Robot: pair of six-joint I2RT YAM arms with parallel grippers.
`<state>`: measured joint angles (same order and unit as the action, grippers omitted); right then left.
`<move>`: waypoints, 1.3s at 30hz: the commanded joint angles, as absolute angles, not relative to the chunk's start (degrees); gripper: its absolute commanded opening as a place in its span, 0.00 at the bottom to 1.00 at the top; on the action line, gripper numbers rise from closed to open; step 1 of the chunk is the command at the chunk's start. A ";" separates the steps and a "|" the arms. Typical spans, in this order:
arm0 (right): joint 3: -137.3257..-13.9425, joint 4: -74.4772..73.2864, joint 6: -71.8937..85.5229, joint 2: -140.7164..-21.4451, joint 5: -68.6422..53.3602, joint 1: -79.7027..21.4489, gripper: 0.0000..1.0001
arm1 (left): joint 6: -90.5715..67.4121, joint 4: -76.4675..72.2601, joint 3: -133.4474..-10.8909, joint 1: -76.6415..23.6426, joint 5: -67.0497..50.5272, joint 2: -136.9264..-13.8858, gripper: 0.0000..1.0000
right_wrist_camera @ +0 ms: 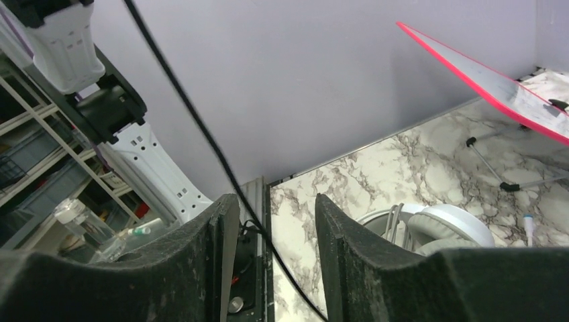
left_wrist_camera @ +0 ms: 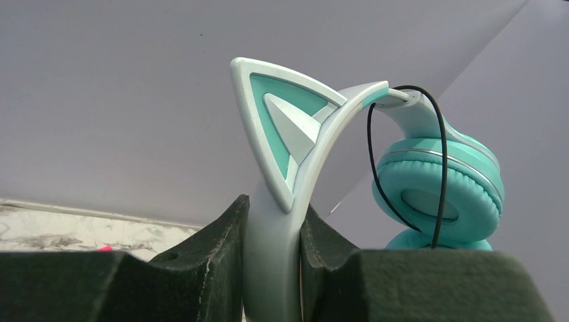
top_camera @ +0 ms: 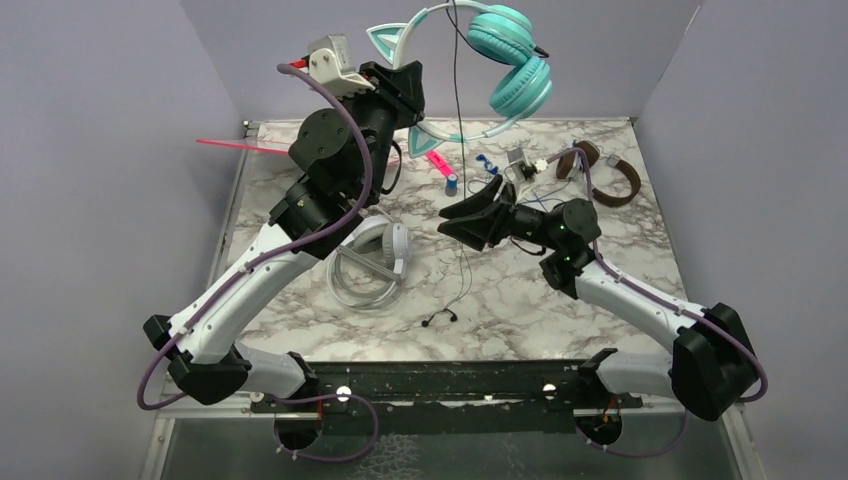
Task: Wrap the headphones
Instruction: Wrap the headphones cable around the headphones.
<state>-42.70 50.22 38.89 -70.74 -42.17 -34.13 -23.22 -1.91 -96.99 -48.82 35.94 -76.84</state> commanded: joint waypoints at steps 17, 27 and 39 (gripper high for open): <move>-37.71 85.57 43.00 -86.76 -50.64 -34.39 0.46 | -29.88 3.79 -107.50 -48.94 26.61 -74.58 0.00; -32.08 82.55 39.35 -83.99 -47.60 -34.11 0.01 | -29.27 7.30 -110.72 -48.87 25.83 -74.26 0.00; -17.52 52.35 29.40 -55.53 -41.05 -33.73 0.00 | -27.75 7.77 -111.28 -48.88 25.31 -72.96 0.00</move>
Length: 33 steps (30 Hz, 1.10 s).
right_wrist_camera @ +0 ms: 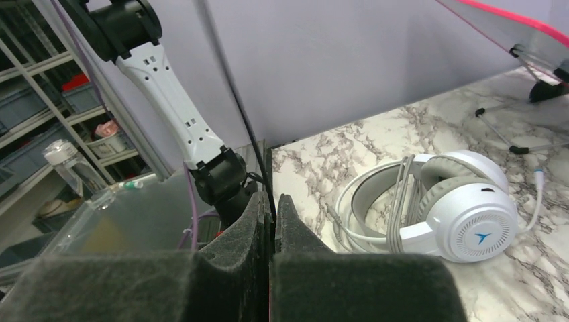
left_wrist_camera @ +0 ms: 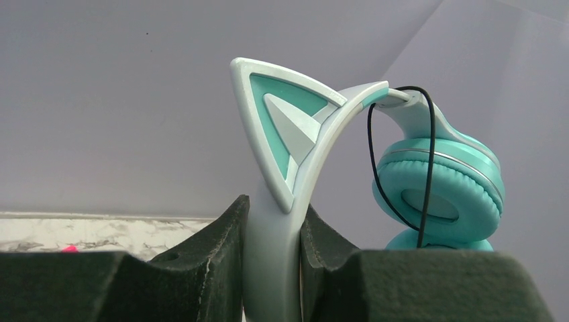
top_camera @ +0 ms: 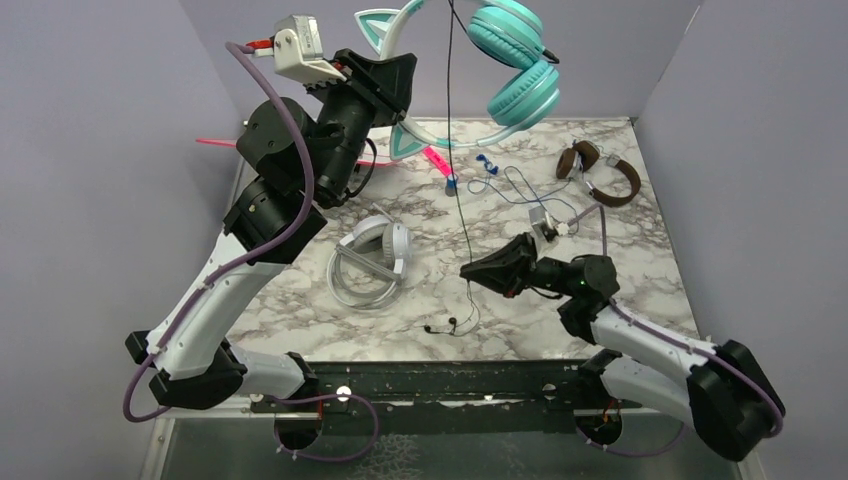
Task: Wrap the headphones
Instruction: Wrap the headphones cable around the headphones.
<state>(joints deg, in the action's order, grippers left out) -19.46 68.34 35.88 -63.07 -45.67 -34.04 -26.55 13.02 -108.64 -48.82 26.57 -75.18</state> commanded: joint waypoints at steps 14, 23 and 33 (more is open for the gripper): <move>-19.52 37.06 24.99 -45.11 -61.13 -33.71 0.01 | -25.57 7.19 -111.39 -48.94 26.76 -73.79 0.00; -17.50 22.81 16.77 -38.38 -39.81 -33.75 0.00 | -30.03 11.10 -113.67 -48.91 20.53 -74.10 0.00; -26.08 34.00 18.47 -54.94 -58.86 -21.95 0.00 | -35.80 22.71 -111.31 -48.87 -0.66 -70.30 0.00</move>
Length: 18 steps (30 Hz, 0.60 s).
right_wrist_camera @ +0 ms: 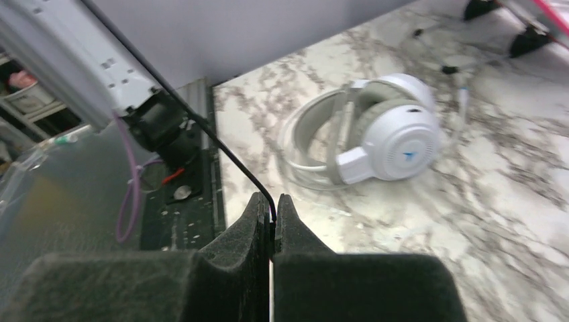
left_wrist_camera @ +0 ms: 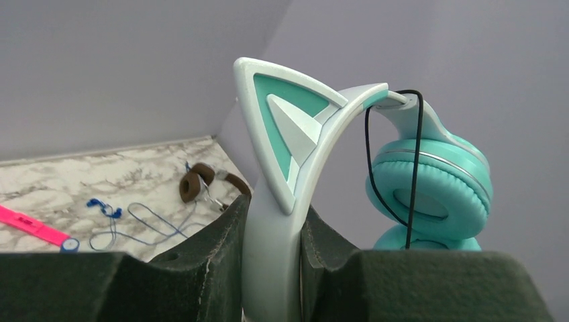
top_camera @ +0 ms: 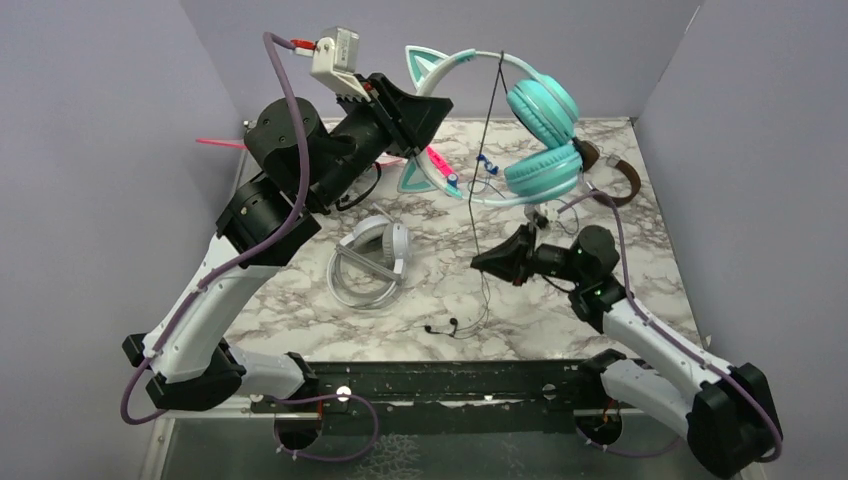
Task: Wrap the headphones
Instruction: Wrap the headphones cable around the headphones.
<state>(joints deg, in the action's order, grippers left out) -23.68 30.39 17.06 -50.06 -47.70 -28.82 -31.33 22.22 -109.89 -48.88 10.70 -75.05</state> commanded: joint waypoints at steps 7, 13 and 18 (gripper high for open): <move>-36.01 21.01 17.68 -57.22 -62.95 -9.28 0.00 | -29.46 32.61 -100.58 -48.92 -16.00 -64.00 0.00; -49.26 2.50 12.45 -61.16 -62.49 -7.94 0.01 | -18.20 41.70 -91.96 -48.91 -22.86 -61.36 0.00; -57.96 -10.49 9.73 -62.20 -60.82 -7.93 0.01 | -7.40 50.71 -90.53 -48.88 -12.24 -62.55 0.00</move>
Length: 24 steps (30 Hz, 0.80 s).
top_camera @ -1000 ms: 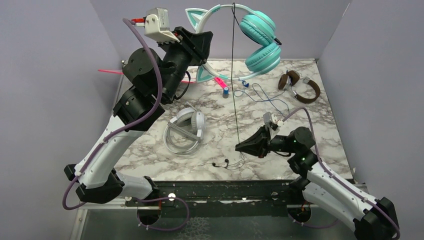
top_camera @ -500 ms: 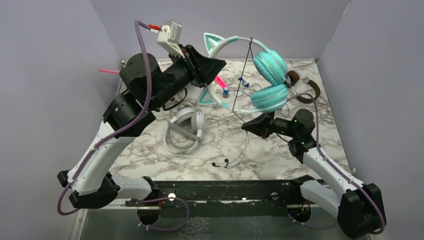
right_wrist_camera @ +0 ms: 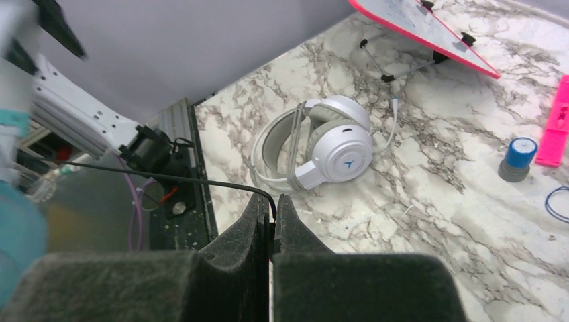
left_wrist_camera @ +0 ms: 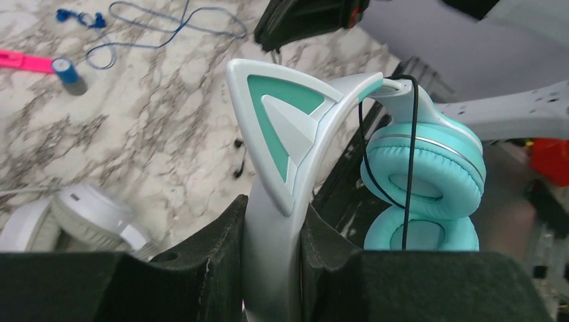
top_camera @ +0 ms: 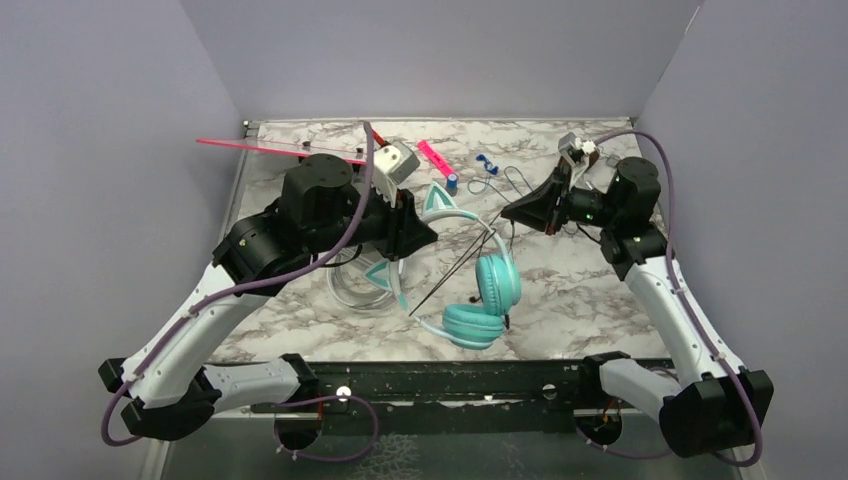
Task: Wrap the headphones
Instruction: Wrap the headphones cable around the headphones.
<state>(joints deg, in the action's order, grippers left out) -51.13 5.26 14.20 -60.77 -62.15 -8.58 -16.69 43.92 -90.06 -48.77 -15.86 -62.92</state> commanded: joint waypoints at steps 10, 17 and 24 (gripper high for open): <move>-70.61 -30.75 4.43 -68.60 -65.78 -9.27 0.01 | 4.83 54.57 -88.87 -48.90 3.65 -70.23 0.00; -70.90 -28.21 11.27 -70.13 -69.78 -11.91 0.01 | 5.28 52.23 -90.47 -48.89 12.18 -73.33 0.00; -69.87 -17.14 25.20 -71.36 -72.69 -15.59 0.01 | 5.72 49.80 -90.92 -48.92 15.04 -74.77 0.00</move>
